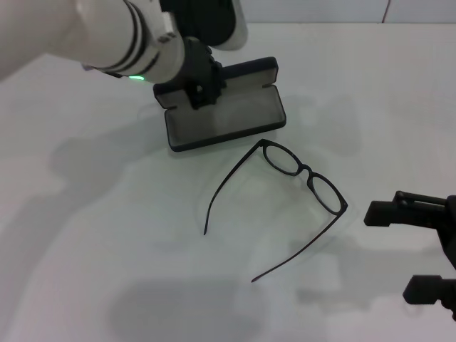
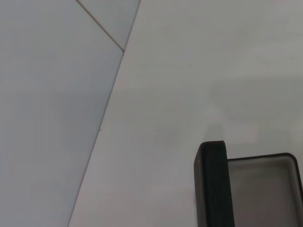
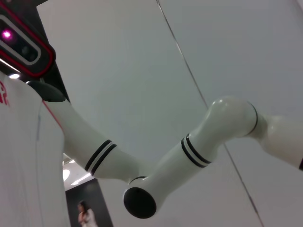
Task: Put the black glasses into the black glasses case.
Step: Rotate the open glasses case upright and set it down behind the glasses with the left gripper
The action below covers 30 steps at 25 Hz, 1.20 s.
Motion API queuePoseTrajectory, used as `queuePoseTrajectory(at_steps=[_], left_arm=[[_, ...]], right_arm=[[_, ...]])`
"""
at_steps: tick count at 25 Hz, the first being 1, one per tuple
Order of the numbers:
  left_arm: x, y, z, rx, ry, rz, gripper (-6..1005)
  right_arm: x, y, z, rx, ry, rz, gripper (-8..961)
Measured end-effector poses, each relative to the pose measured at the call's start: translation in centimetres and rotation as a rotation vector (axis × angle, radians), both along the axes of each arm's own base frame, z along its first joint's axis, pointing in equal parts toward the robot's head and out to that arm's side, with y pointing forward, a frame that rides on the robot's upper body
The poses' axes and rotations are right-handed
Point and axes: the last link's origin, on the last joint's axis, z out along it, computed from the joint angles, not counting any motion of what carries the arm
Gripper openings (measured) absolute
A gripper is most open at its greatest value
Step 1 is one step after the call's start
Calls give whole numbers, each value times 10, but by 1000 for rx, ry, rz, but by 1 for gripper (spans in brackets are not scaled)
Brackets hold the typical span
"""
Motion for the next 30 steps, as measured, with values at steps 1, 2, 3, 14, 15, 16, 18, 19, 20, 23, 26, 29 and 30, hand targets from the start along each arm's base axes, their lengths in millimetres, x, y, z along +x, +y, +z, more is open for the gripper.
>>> queuePoseTrajectory(at_steps=[1, 2, 3, 14, 15, 16, 18, 19, 20, 23, 26, 29, 30], left_arm=[[0, 1, -3, -2, 4, -4, 203], [1, 3, -6, -4, 7, -13, 203], [2, 4, -11, -9, 12, -23, 203], [9, -11, -44, -92, 63, -75, 204], [9, -13, -46, -99, 64, -78, 204], [10, -14, -48, -106, 65, -83, 204], [12, -17, -51, -115, 66, -89, 204], [13, -17, -52, -116, 66, -89, 204], [14, -17, -53, -116, 65, -88, 204], [15, -16, -54, -111, 70, -76, 204], [15, -16, -55, -112, 72, -75, 204], [15, -17, -55, -113, 72, -77, 215], [15, -17, -55, -115, 74, -79, 227]], right_arm=[[1, 0, 0, 4, 2, -5, 840], [2, 0, 1, 11, 4, -12, 840], [3, -1, 2, 21, 7, -22, 840], [4, 10, 3, 65, -18, -49, 841], [3, 11, 2, 67, -20, -48, 841], [3, 11, 2, 68, -22, -49, 841], [3, 12, 2, 69, -24, -49, 841], [3, 12, 2, 70, -25, -49, 841], [3, 13, 2, 70, -25, -49, 841], [3, 12, 2, 69, -26, -51, 841], [4, 12, 2, 68, -27, -56, 832], [6, 12, 1, 74, -35, -67, 823], [7, 13, 1, 78, -41, -75, 820]])
